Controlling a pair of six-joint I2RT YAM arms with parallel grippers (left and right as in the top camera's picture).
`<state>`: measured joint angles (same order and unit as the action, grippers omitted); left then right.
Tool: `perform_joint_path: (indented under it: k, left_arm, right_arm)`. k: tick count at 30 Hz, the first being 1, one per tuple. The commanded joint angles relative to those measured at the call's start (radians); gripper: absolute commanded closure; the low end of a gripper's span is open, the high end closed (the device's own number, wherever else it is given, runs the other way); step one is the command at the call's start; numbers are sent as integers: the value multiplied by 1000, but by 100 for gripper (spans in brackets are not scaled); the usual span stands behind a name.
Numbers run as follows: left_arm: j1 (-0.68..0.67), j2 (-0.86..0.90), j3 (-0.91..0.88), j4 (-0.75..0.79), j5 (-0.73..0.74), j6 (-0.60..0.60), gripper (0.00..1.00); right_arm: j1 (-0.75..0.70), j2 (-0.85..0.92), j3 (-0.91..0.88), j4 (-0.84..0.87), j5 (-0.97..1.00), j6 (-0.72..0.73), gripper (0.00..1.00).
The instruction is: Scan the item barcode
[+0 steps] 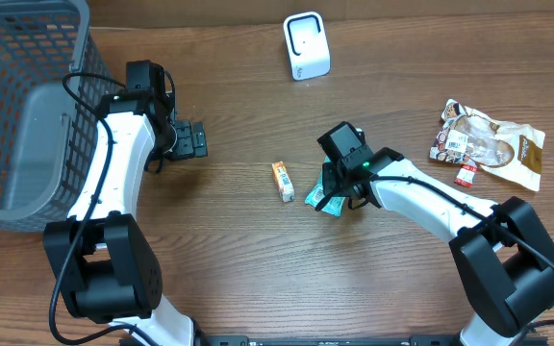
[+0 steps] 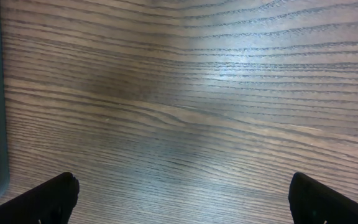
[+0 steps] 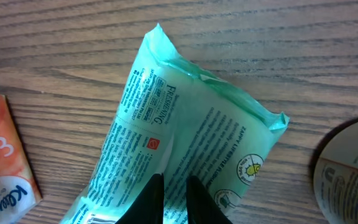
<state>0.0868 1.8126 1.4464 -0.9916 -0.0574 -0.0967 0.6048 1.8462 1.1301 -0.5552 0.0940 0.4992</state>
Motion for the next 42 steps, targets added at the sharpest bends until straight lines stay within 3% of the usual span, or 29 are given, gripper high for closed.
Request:
perform_joint_path:
  k: [1,5,9,15,22,25,29,42]
  left_arm:
    - [-2,5,2,1,-5,19,0]
    - [-2,5,2,1,-5,19,0]
    - [-2,5,2,2,-5,19,0]
    - [-2,5,2,1,-5,19,0]
    - [-2,5,2,2,-5,19,0]
    - [-2,5,2,1,-5,19,0]
    - [-2,5,2,1,-5,19,0]
    - [-2,5,2,1,-5,19,0]
  right_arm:
    - [8,13,-18,2,10,10,86]
    - [14,13,-18,7,9,-13,85]
    - [19,13,-16,60,9,-127,80]
    - [19,12,49,66,-21,-224,79]
    - [19,5,171,-92,-112,-187,79]
    - [18,6,165,-116,-51,-149,78]
    - [17,6,164,-161,49,-98,69]
    - [17,60,133,-135,117,-58,71]
